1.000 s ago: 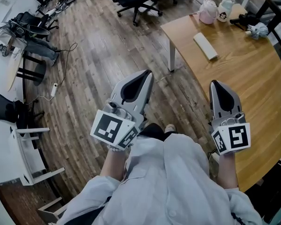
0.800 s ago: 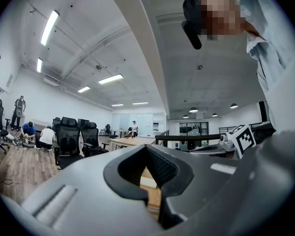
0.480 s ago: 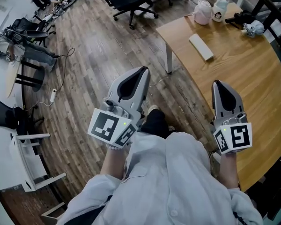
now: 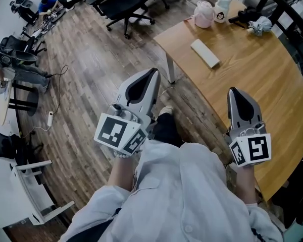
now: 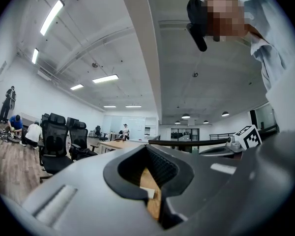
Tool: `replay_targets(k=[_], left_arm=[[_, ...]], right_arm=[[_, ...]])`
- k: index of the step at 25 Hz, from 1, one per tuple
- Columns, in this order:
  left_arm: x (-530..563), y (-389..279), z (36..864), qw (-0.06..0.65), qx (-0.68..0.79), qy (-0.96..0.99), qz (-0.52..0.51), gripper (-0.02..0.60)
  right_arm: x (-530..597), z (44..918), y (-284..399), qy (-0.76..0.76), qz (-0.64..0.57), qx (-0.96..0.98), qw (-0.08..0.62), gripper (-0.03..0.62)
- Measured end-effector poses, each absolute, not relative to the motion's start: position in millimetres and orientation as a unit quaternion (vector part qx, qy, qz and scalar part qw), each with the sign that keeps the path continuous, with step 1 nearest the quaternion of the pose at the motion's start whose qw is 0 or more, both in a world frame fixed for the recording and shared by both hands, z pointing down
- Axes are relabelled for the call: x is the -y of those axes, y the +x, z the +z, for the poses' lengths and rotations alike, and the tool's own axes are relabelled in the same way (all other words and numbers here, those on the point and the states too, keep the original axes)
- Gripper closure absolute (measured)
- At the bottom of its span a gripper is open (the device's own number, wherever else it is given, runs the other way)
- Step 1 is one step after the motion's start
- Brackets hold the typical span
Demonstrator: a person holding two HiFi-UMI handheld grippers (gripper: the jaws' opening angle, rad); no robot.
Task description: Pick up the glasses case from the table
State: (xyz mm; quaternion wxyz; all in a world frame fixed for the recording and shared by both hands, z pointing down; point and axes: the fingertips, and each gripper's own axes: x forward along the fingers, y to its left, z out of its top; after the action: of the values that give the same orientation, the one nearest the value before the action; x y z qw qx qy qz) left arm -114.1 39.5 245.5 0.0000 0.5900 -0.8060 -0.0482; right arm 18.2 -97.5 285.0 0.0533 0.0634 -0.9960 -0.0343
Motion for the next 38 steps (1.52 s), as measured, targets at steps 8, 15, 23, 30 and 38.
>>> replay_targets(k=[8, 15, 23, 30, 38], left_arm=[[4.2, -156.4, 245.5, 0.0, 0.762, 0.646, -0.045, 0.577], [41.6, -206.3, 238.7, 0.002, 0.728, 0.684, -0.034, 0.577], [86.8, -247.6, 239.0, 0.01, 0.684, 0.729, -0.03, 0.577], [124.5, -274.2, 250.8, 0.022, 0.641, 0.767, -0.016, 0.577], [156.9, -285.4, 268.4, 0.034, 0.578, 0.815, -0.001, 0.577]], right_arm=[[126.5, 283.0, -18.3, 0.116, -0.032, 0.991, 0.062, 0.594], [142.1, 276.1, -63.1, 0.15, -0.022, 0.986, 0.068, 0.594], [168.4, 273.0, -94.2, 0.212, -0.013, 0.974, 0.079, 0.594], [188.4, 273.8, -116.1, 0.265, -0.009, 0.96, 0.086, 0.594], [201.2, 279.5, -128.5, 0.322, -0.004, 0.941, 0.1, 0.594]])
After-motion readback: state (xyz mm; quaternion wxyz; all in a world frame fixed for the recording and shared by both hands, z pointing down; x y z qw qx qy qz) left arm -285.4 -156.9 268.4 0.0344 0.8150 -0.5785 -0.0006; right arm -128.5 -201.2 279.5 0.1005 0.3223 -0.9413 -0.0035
